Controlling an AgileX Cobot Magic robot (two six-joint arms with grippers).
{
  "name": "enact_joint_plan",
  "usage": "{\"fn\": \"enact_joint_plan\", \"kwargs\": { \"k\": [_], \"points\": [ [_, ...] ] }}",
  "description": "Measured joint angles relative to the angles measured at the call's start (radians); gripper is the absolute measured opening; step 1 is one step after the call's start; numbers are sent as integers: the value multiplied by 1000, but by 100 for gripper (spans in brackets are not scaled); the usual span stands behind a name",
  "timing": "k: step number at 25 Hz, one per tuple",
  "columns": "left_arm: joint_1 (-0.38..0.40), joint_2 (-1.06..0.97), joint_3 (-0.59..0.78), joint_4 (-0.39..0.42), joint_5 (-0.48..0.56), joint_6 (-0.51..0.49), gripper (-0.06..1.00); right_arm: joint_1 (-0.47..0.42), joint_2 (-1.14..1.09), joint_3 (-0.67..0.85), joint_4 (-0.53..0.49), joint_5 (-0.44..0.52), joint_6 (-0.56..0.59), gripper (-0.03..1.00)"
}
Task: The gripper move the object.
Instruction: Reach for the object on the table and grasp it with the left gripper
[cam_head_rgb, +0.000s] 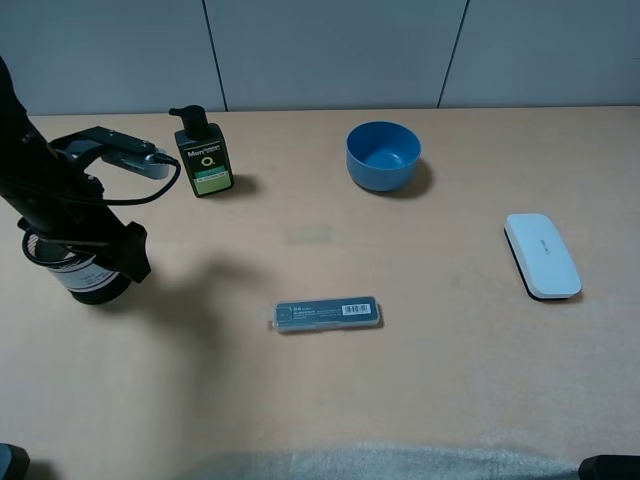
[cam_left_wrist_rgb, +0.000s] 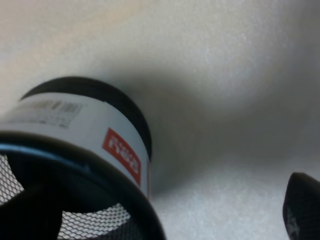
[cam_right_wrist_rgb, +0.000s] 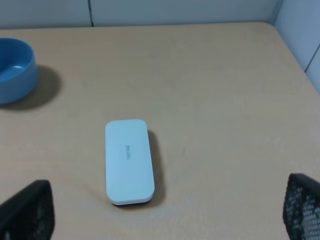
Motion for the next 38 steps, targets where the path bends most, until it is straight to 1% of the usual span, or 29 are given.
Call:
{"fn": "enact_joint_plan", "kwargs": {
  "k": [6,14,17,19,21,23,28,29,38],
  "points": [
    [0,1,1,25,-4,0,88,0,0,0,0,0,0,69],
    [0,59,1,26,-2,17,85,0,0,0,0,1,0,69],
    [0,66,1,26,-2,18,82,0,0,0,0,1,0,69],
    [0,66,1,26,-2,18,78,0,0,0,0,1,0,69],
    [0,66,1,26,-2,18,68,0,0,0,0,1,0,69],
    [0,66,1,26,-2,18,54,0,0,0,0,1,0,69],
    [0,66,1,26,-6,18,15,0,0,0,0,1,0,69],
    [0,66,1,26,-6,18,10,0,0,0,0,1,0,69],
    [0,66,1,39,-7,20,9,0,0,0,0,0,0,69]
  ]
}}
